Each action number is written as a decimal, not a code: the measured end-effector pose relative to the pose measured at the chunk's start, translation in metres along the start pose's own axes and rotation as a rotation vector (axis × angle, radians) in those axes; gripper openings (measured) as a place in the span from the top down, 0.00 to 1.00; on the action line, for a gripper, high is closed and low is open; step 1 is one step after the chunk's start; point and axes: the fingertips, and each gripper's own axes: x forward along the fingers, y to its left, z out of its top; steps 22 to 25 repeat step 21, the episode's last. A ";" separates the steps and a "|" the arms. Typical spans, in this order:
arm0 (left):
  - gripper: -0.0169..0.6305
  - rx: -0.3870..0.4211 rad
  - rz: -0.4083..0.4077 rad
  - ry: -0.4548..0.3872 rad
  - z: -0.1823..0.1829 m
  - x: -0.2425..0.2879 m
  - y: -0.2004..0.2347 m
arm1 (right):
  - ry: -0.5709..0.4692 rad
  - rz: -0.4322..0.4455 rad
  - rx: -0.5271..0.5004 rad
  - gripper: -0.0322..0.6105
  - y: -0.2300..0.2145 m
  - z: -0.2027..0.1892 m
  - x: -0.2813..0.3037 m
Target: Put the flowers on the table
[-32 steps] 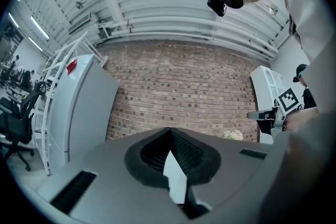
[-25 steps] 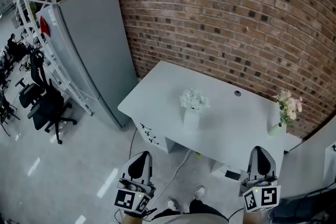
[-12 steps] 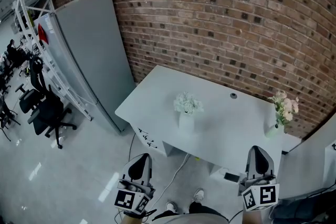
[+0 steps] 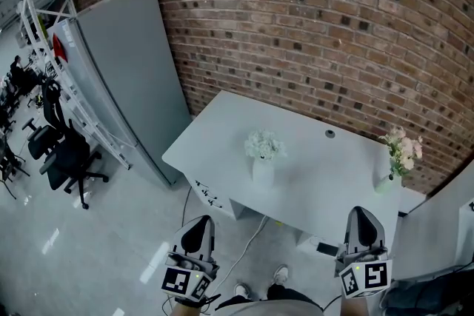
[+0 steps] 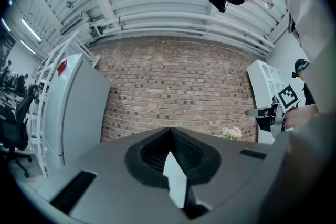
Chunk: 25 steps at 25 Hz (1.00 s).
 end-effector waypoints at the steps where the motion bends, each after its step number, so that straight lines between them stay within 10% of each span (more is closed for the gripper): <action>1: 0.96 -0.003 0.000 0.001 -0.001 0.001 0.000 | 0.001 0.000 0.000 0.92 0.000 -0.001 0.001; 25: 0.96 -0.005 0.011 -0.001 0.000 0.013 0.013 | -0.013 0.029 0.006 0.92 0.009 0.005 0.025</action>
